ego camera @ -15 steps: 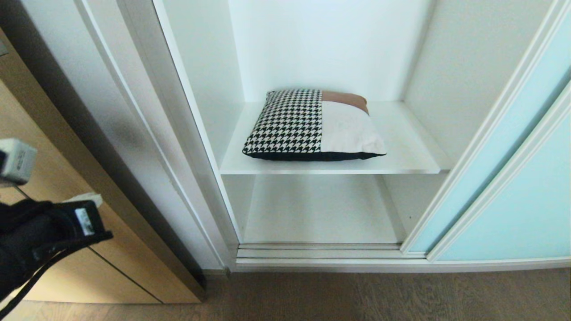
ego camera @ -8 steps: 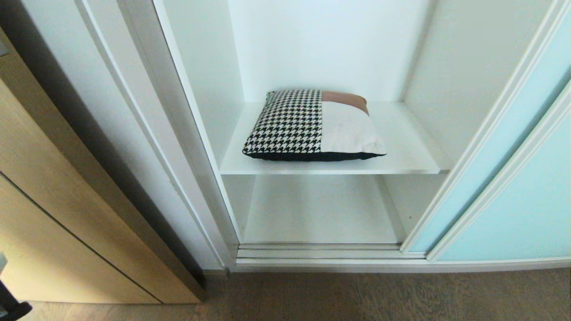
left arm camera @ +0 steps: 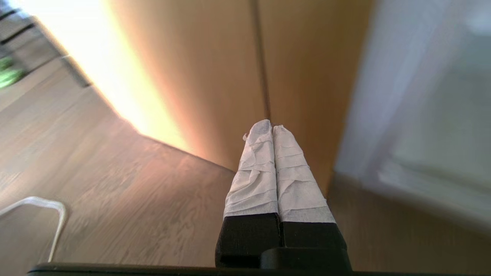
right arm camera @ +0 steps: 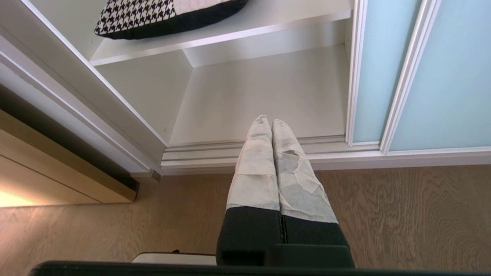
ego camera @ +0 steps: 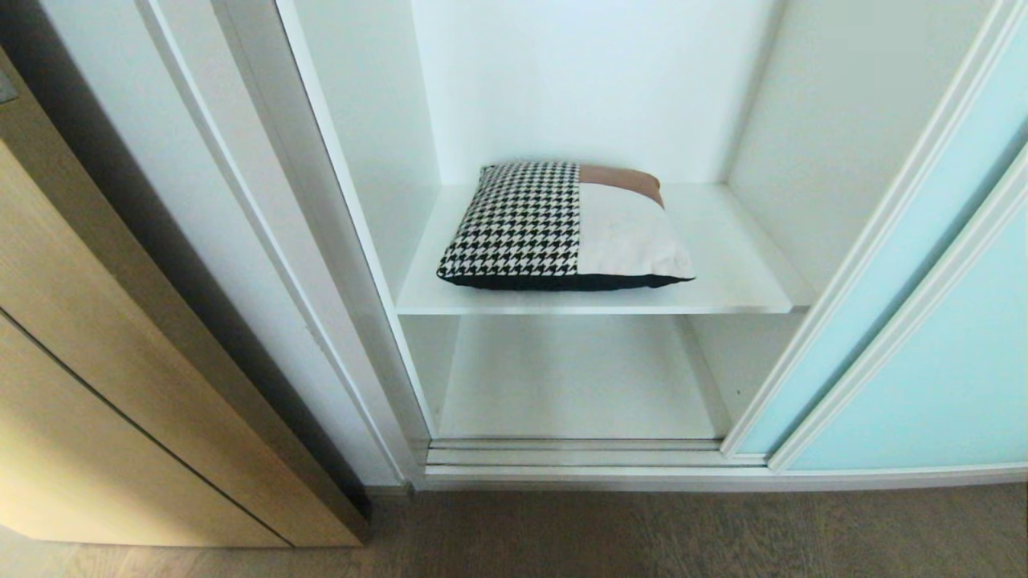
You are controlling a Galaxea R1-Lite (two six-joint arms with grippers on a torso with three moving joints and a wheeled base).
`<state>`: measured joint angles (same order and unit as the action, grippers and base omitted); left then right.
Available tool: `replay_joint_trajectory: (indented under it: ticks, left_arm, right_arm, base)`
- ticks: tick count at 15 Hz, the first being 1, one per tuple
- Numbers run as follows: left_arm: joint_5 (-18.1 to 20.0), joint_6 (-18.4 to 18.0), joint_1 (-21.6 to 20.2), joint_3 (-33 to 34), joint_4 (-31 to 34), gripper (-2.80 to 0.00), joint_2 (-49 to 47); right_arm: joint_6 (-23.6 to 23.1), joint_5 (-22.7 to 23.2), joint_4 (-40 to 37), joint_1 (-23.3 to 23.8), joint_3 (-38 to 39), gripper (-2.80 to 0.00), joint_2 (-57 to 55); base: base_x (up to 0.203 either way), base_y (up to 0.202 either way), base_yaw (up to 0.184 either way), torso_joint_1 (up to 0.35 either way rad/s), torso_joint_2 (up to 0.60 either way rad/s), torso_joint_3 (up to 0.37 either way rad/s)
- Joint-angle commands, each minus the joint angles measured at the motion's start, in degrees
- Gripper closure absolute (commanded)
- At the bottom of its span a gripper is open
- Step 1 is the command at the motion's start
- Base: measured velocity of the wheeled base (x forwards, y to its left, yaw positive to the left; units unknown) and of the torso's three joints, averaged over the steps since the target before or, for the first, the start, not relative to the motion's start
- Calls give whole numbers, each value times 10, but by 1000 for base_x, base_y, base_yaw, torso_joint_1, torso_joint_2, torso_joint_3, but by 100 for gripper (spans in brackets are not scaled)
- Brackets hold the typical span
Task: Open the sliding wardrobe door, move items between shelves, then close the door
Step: Close the door
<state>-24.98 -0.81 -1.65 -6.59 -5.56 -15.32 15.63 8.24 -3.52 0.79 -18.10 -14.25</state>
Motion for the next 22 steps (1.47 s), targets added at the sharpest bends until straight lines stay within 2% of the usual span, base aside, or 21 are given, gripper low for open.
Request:
replay_joint_trajectory:
  ticks: [1,2,4,5,6,9,15,18,22]
  left_arm:
    - [47,-13,0,16,45,0,101]
    - [112,-23,1,20,77,0,121]
    - [219,-29,2,28,101,0,147]
    - [258,-33,2,46,100,0,150]
    - [277,-33,2,55,94,0,151]
    - [258,-2,2,56,83,0,151]
    - [254,1,2,56,83,0,151]
    - [254,1,2,56,83,0,151]
    - [254,1,2,56,83,0,151]
  right_arm:
    - [1,-1,0,0,3,0,5]
    - [1,-1,0,-1,3,0,4]
    - [0,4,0,-1,-1,0,5]
    - [0,5,-1,-1,0,0,4]
    - [0,4,-1,-1,-1,0,4]
    - [-1,1,0,-1,0,0,2]
    - [-2,-9,-16,3,-11,0,4]
    - [-1,-17,-54,4,-60,0,-4]
    - [-11,-73,-78,-2,-149,0,-52]
  base:
    - [0,0,0,0,0,0]
    - [0,0,0,0,0,0]
    - [0,0,0,0,0,0]
    - [0,0,0,0,0,0]
    - [0,0,0,0,0,0]
    - [0,0,0,0,0,0]
    - [0,0,0,0,0,0]
    - [0,0,0,0,0,0]
    - [0,0,0,0,0,0]
